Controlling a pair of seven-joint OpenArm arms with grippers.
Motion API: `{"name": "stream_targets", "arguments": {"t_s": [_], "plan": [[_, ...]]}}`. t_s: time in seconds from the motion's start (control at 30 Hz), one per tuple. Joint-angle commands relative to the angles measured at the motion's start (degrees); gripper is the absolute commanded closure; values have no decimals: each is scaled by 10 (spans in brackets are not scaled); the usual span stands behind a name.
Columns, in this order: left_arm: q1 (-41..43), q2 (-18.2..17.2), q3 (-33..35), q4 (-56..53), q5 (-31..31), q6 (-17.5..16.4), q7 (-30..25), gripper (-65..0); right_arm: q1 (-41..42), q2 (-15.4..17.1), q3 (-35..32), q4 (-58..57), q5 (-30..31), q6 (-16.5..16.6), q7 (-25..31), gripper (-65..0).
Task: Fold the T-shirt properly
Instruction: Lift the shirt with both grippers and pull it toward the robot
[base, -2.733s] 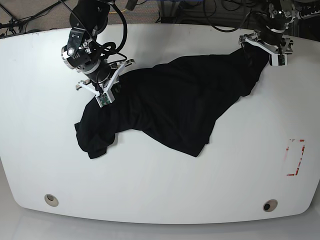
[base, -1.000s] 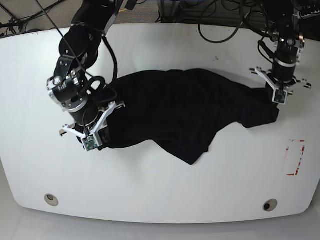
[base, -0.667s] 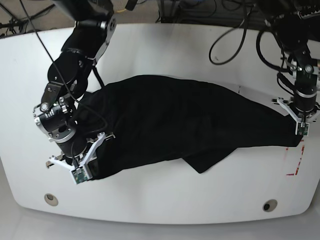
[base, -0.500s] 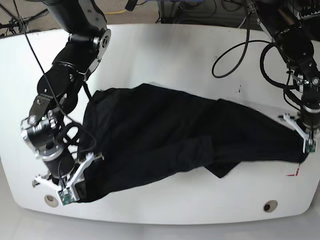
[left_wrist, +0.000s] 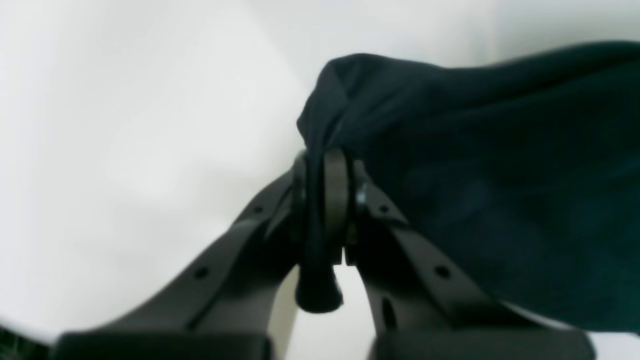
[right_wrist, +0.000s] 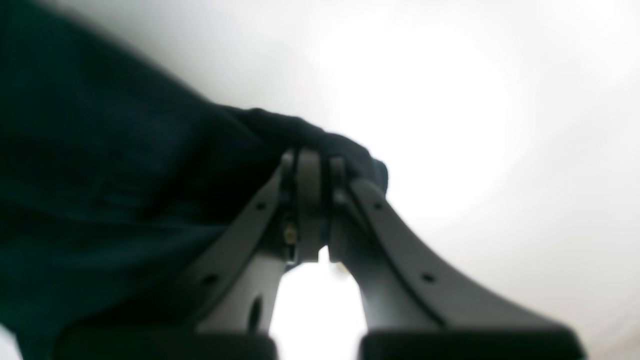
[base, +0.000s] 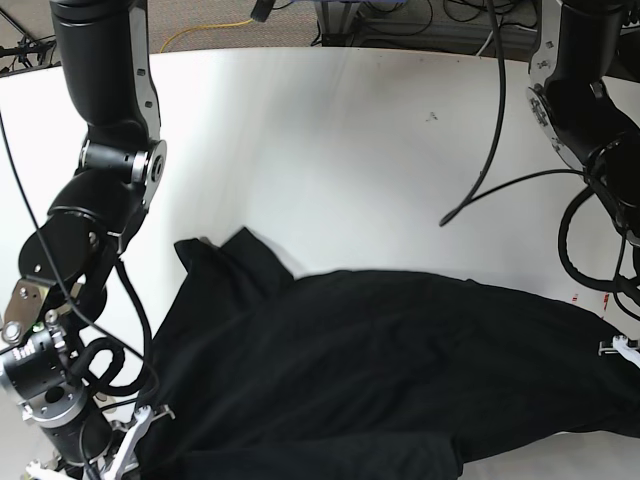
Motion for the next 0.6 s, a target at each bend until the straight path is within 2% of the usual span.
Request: {"name": "stream_targets", "arguments": {"t_s": [0.0, 0.13, 0.3, 0.47, 0.53, 0.57], "plan": [[-62, -22, 4, 5, 11, 7, 3, 0, 78, 19, -8, 1, -1, -5, -1, 0], [-116, -22, 19, 5, 11, 7, 5, 0, 134, 29, -26, -14, 0, -5, -13, 0], [-161, -25, 25, 6, 11, 7, 52, 0, 171, 42, -36, -12, 3, -5, -35, 0], [-144, -24, 25, 9, 10, 4, 65, 0, 144, 43, -35, 18, 4, -5, -54, 0], [-128, -24, 25, 10, 10, -10, 65, 0, 120, 43, -35, 37, 4, -5, -55, 0], [-114, -23, 25, 10, 10, -29, 65, 0, 98, 43, -35, 51, 4, -5, -56, 0]]}}
